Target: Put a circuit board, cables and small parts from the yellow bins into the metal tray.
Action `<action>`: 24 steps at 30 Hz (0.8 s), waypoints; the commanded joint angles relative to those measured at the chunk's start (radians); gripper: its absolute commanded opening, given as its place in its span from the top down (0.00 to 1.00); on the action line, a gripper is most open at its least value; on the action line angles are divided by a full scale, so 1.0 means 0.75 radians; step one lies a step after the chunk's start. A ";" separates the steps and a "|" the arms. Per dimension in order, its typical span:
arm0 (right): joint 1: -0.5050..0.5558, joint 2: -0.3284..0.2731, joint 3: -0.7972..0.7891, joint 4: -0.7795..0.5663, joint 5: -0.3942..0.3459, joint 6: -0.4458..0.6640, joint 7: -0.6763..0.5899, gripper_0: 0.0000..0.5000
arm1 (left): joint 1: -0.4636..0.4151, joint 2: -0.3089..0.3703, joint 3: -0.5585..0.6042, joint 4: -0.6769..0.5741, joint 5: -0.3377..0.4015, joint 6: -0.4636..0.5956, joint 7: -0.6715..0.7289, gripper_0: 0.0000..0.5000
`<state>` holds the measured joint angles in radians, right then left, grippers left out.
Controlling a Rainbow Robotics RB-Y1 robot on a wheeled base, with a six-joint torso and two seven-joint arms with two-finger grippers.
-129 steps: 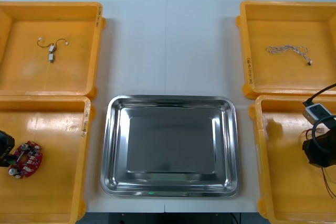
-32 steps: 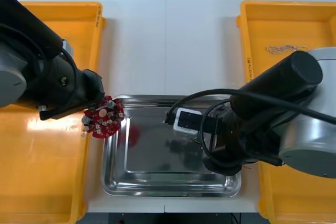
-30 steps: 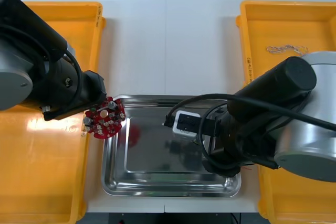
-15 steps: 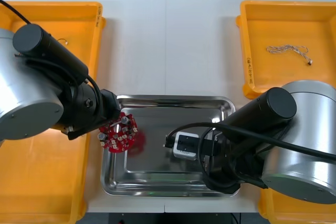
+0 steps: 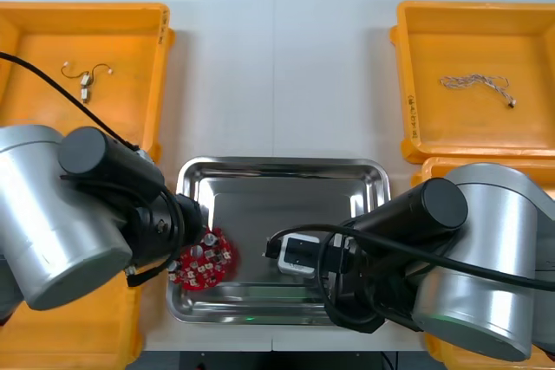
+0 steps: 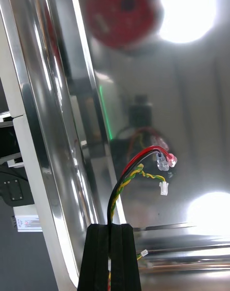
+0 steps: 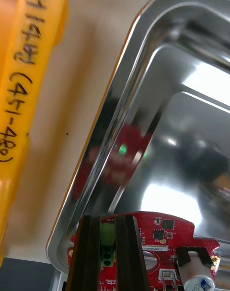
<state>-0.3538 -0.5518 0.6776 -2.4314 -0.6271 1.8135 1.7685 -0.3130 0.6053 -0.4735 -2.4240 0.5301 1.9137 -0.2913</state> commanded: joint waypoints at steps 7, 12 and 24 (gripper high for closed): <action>0.052 0.034 0.078 0.053 0.083 -0.088 0.090 1.00 | 0.014 -0.056 -0.222 -0.038 -0.185 0.008 0.022 1.00; 0.050 0.034 0.095 0.096 0.106 -0.111 0.096 1.00 | 0.014 -0.058 -0.269 -0.018 -0.226 0.008 0.024 1.00; 0.050 0.030 0.133 0.151 0.186 -0.182 0.090 1.00 | 0.008 -0.112 -0.277 0.111 -0.290 0.008 -0.012 1.00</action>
<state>-0.3263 -0.5425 0.7518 -2.3074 -0.5084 1.6921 1.8122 -0.3116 0.5647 -0.6688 -2.3590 0.3337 1.9137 -0.2914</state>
